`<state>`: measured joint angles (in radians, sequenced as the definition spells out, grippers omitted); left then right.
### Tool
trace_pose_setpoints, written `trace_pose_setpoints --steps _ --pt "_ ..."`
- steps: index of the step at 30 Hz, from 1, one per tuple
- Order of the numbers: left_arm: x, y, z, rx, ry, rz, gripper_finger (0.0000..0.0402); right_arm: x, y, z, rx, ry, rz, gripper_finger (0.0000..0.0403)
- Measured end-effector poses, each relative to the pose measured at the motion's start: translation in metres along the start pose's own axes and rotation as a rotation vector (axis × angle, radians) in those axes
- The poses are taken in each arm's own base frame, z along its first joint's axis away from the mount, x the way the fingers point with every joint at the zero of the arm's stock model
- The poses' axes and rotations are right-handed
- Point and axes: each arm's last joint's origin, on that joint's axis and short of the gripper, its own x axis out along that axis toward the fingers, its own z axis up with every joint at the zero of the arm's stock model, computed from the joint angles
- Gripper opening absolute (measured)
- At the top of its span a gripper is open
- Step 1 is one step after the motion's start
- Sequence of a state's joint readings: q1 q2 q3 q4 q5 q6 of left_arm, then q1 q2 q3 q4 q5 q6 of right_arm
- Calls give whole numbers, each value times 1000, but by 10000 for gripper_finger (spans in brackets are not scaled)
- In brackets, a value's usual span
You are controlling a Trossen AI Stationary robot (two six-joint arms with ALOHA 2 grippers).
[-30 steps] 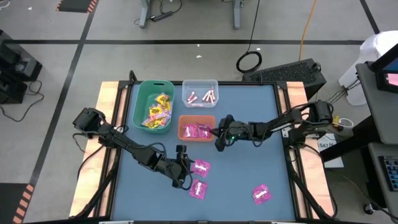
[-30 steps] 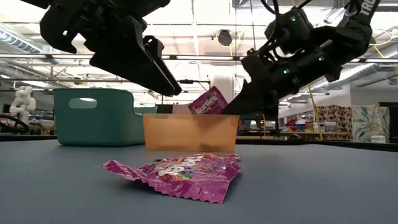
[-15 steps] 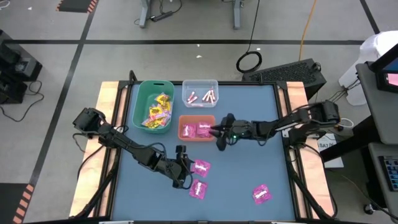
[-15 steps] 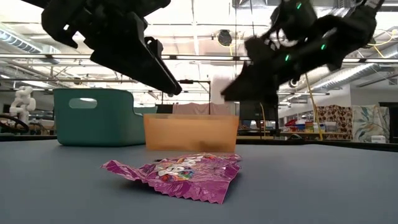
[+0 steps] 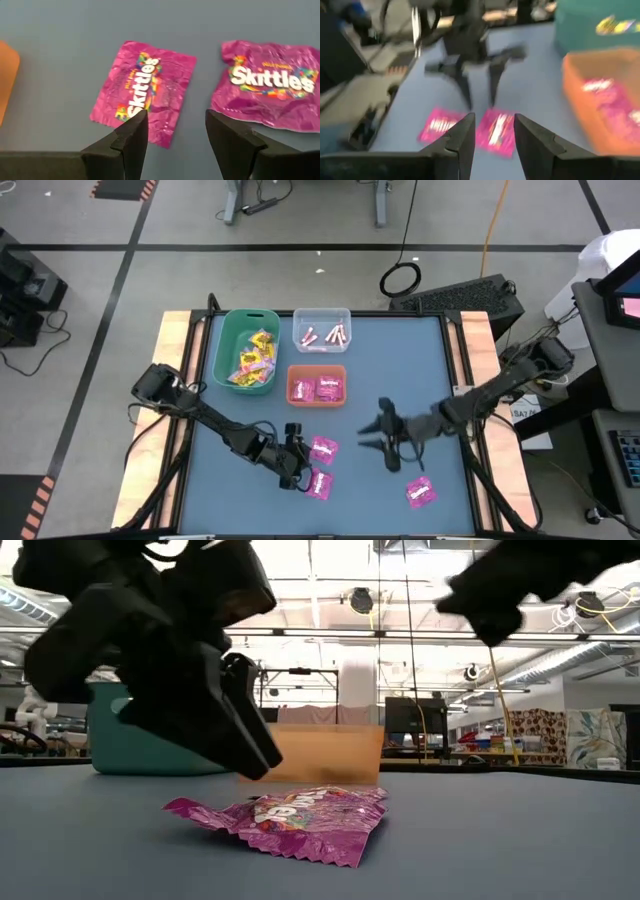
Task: Sort candy
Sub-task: Put the violet candy into the orange bin
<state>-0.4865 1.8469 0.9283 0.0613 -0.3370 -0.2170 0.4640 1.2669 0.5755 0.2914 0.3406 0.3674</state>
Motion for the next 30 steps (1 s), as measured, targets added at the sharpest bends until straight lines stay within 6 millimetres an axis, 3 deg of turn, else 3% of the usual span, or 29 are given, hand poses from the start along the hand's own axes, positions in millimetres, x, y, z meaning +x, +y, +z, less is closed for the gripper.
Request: trace_pose_setpoints --steps 5,12,20,26,30 --pt "0 0 2 -20 -9 -22 203 23 20 -36 5 56 -42 126" --pt "6 18 5 -106 0 2 203 68 15 -72 35 87 -91 126" --pt "10 33 5 -135 28 -17 203 103 0 -81 -14 145 -156 126" --pt "15 32 1 -107 46 -22 203 111 -11 -90 -7 181 -180 130" --pt "25 29 -4 -109 61 -37 203 113 -13 -90 0 169 -183 164"
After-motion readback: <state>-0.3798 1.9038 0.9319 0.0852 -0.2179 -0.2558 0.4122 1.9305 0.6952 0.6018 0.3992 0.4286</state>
